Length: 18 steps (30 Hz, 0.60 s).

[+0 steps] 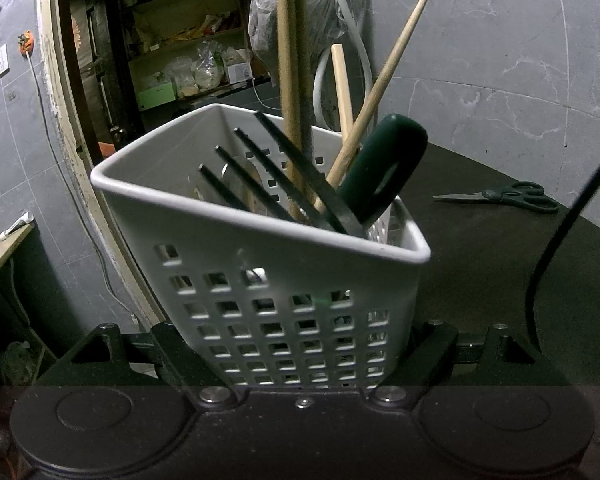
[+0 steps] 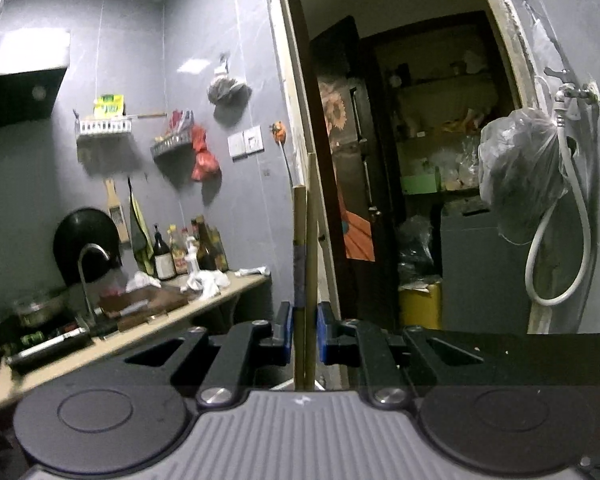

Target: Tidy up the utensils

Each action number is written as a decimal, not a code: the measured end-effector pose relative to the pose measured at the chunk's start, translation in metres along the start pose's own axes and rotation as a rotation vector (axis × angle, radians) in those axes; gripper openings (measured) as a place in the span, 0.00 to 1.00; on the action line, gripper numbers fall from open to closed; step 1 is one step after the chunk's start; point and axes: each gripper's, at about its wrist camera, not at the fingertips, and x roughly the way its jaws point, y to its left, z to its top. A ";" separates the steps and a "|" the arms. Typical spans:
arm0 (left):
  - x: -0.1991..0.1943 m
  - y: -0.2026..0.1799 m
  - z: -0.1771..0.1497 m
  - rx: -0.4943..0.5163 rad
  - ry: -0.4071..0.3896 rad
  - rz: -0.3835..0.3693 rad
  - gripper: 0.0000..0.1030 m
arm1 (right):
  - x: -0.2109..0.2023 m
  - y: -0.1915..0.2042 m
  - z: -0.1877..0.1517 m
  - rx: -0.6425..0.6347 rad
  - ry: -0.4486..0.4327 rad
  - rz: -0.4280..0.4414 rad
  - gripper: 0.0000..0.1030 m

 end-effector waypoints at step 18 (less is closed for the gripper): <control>0.001 -0.001 0.000 0.000 0.000 0.001 0.82 | -0.030 -0.004 -0.019 0.062 0.083 -0.038 0.80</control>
